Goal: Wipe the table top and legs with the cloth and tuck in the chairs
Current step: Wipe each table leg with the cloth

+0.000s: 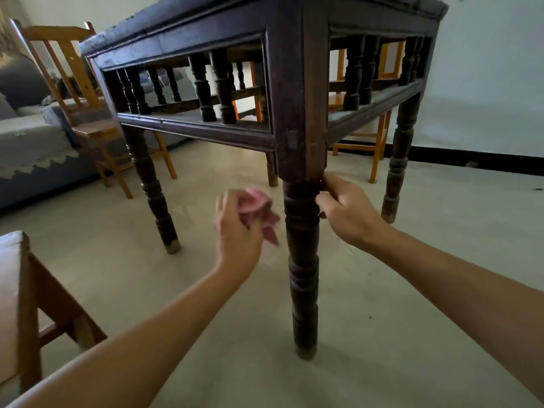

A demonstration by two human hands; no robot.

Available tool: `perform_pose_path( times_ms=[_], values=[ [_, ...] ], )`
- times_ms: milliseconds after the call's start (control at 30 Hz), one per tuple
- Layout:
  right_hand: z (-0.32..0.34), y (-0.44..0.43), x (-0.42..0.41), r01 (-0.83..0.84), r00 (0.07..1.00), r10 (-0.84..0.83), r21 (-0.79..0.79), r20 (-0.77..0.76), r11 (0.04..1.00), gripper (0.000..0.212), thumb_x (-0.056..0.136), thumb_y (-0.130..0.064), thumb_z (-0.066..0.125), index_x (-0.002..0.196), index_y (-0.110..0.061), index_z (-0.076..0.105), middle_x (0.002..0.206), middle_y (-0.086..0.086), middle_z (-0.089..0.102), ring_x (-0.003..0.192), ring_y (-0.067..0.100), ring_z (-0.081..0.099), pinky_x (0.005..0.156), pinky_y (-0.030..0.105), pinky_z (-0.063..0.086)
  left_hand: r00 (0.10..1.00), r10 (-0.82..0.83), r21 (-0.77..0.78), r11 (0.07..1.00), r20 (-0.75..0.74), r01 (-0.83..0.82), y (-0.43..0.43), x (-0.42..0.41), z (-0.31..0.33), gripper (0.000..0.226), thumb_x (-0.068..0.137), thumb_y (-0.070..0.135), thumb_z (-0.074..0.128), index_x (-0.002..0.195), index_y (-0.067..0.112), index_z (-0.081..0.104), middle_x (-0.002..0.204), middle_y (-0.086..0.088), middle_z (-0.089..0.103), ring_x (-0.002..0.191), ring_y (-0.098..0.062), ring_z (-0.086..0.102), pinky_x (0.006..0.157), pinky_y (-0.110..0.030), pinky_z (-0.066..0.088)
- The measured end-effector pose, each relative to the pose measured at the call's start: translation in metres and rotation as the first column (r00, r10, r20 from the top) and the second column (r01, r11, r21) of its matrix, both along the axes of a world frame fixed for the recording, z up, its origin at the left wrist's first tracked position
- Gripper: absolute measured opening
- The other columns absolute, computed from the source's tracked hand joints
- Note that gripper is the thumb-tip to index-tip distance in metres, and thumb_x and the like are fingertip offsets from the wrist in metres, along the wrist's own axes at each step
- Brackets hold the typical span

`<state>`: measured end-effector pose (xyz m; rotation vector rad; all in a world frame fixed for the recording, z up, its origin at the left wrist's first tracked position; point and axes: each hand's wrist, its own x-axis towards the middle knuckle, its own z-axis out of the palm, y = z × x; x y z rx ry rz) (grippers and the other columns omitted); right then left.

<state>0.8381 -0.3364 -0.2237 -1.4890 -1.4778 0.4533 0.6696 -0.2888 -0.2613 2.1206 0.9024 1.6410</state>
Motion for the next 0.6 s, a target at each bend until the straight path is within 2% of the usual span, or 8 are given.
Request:
perform_pose_path(
  times_ms=[67,100,200,267,367,467,533,600],
  values=[
    [0.000,0.000,0.000,-0.001,1.000,0.001,-0.002,-0.023,1.000,0.032,0.100,-0.016,0.043,0.129,-0.018,0.055,0.115,0.000,0.065,0.104,0.016,0.060,0.088,0.038,0.052,0.997,-0.020,-0.033,0.999,0.076,0.023,-0.001,0.015,0.009,0.018,0.091,0.000,0.055,0.095,0.016,0.048,0.102,-0.013,0.057,0.074,-0.017,0.070,0.053,-0.028,0.057],
    [0.001,0.000,0.002,-0.010,1.000,0.010,-0.006,-0.029,1.000,0.031,0.099,-0.015,0.044,0.128,-0.019,0.056,0.114,0.000,0.066,0.102,0.015,0.061,0.085,0.038,0.053,0.998,-0.059,0.029,0.998,-0.007,0.059,-0.009,0.020,-0.002,0.014,0.092,0.007,0.056,0.096,0.017,0.047,0.103,-0.010,0.057,0.078,-0.018,0.068,0.059,-0.032,0.058],
    [0.003,-0.002,0.010,-0.033,0.999,0.033,-0.026,-0.016,0.999,0.028,0.099,-0.013,0.046,0.120,-0.020,0.062,0.107,0.000,0.068,0.098,0.018,0.063,0.082,0.044,0.056,0.859,-0.292,0.079,0.931,-0.421,0.355,-0.035,0.009,-0.074,0.014,0.088,0.022,0.053,0.101,0.020,0.051,0.102,-0.005,0.054,0.090,-0.020,0.056,0.079,-0.048,0.054],
    [0.007,-0.004,0.016,-0.040,0.999,0.041,-0.048,0.025,0.998,0.028,0.099,-0.013,0.048,0.121,-0.021,0.062,0.107,-0.002,0.069,0.100,0.015,0.063,0.086,0.043,0.054,0.727,-0.172,0.206,0.894,-0.665,0.399,-0.039,-0.007,-0.095,0.019,0.087,0.019,0.051,0.106,0.019,0.050,0.108,-0.005,0.052,0.091,-0.019,0.056,0.077,-0.043,0.056],
    [0.012,-0.002,0.018,-0.058,0.996,0.063,-0.070,0.068,0.996,0.028,0.098,-0.012,0.050,0.123,-0.019,0.061,0.111,0.000,0.068,0.102,0.016,0.063,0.090,0.043,0.053,0.958,-0.158,-0.022,0.987,-0.238,0.157,-0.023,-0.008,-0.061,0.018,0.089,-0.003,0.056,0.092,0.014,0.050,0.104,-0.012,0.052,0.081,-0.015,0.067,0.056,-0.029,0.058],
    [0.008,-0.001,0.012,-0.015,0.997,0.017,-0.035,0.076,0.999,0.029,0.098,-0.014,0.049,0.125,-0.015,0.061,0.114,0.002,0.067,0.104,0.018,0.061,0.091,0.043,0.052,0.995,0.031,-0.118,0.993,0.090,-0.021,-0.008,0.015,-0.013,0.031,0.084,-0.016,0.054,0.093,0.012,0.047,0.099,-0.004,0.047,0.080,0.009,0.062,0.059,-0.009,0.049],
    [0.000,-0.002,0.005,0.030,0.996,-0.032,0.027,0.085,0.999,0.032,0.098,-0.016,0.047,0.128,-0.014,0.058,0.114,0.001,0.066,0.101,0.016,0.060,0.087,0.040,0.051,0.998,-0.045,-0.020,0.999,-0.039,0.044,-0.015,0.024,-0.018,0.032,0.081,-0.014,0.058,0.094,0.014,0.053,0.099,-0.001,0.050,0.085,-0.006,0.063,0.065,-0.021,0.053],
    [-0.009,-0.006,-0.001,0.052,0.991,-0.062,0.091,0.117,0.995,0.036,0.098,-0.021,0.048,0.133,-0.015,0.053,0.118,0.000,0.065,0.102,0.016,0.059,0.087,0.038,0.050,0.927,-0.083,0.128,0.982,-0.366,0.139,-0.026,0.017,-0.060,0.031,0.076,-0.006,0.065,0.095,0.018,0.062,0.105,0.003,0.051,0.098,-0.012,0.054,0.080,-0.029,0.051]
  ],
)
